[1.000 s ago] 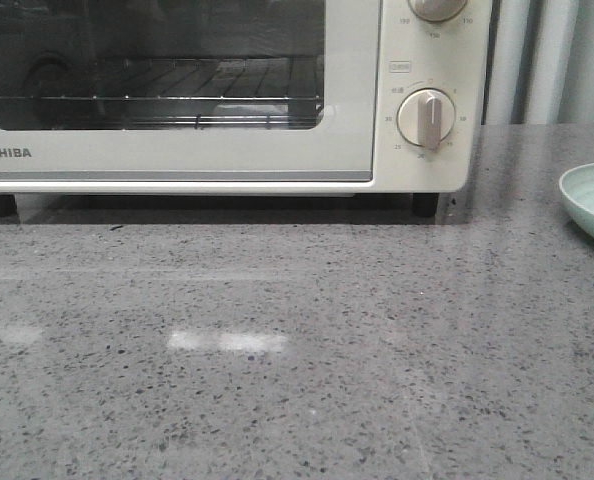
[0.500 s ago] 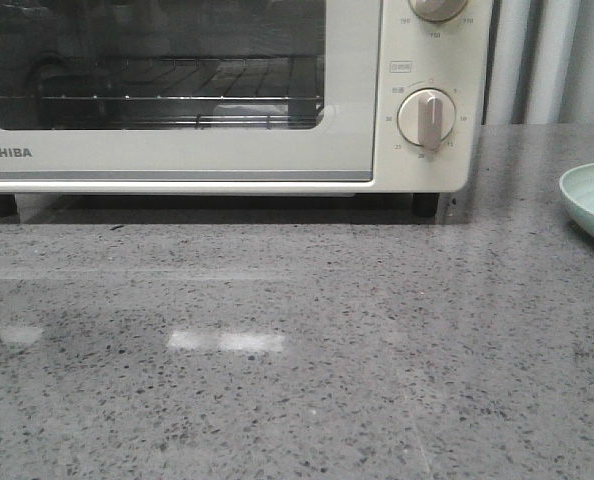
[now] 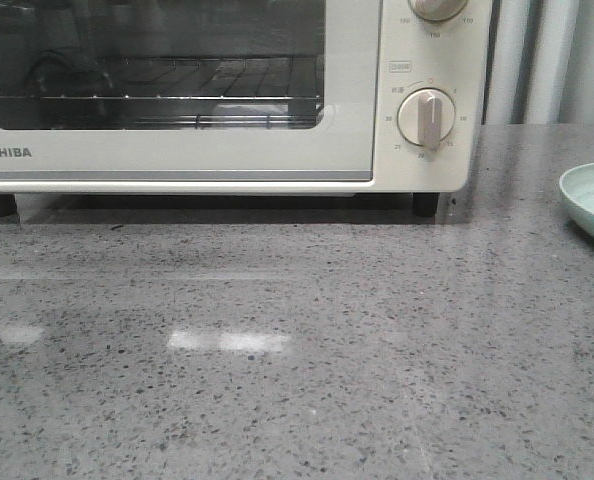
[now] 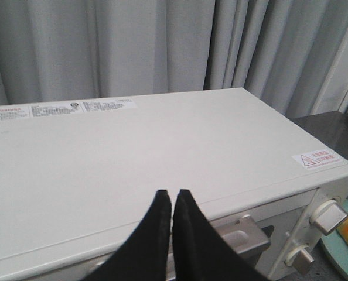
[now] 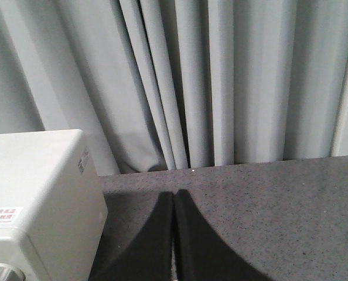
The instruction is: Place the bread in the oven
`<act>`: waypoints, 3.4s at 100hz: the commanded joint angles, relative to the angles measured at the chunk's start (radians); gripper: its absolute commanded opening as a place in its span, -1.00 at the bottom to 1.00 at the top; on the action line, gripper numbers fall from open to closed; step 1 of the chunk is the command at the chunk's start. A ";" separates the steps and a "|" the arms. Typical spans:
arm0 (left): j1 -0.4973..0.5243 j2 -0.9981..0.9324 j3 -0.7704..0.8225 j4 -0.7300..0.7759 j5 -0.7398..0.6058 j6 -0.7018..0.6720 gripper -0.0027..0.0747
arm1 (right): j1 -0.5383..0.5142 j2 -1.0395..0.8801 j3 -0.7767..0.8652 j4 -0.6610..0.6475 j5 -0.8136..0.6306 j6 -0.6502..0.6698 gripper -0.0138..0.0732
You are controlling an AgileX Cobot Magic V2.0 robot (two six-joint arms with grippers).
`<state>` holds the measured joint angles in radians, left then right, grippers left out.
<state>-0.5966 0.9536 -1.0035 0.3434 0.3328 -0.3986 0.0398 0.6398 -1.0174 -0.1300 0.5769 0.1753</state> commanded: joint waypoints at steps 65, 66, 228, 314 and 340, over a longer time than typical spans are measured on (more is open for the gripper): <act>-0.009 0.102 -0.046 -0.074 0.002 -0.002 -0.99 | 0.186 0.303 -0.340 0.007 0.269 -0.067 -0.84; -0.009 0.105 -0.046 -0.074 0.004 -0.002 -0.99 | 0.186 0.306 -0.345 0.007 0.269 -0.067 -0.84; -0.226 -0.523 0.281 0.110 0.060 0.014 -0.99 | 0.186 0.357 -0.367 -0.158 0.602 -0.067 -0.44; -0.144 -0.521 0.225 0.177 0.060 0.014 -0.99 | 0.064 0.671 -0.190 -0.082 0.659 -0.012 -0.02; -0.144 -0.521 0.225 0.178 0.060 0.014 -0.99 | 0.064 0.741 -0.178 -0.078 0.617 -0.021 -0.02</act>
<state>-0.7453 0.4253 -0.7466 0.5074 0.4576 -0.3813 0.1088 1.3840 -1.1739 -0.1912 1.2274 0.1619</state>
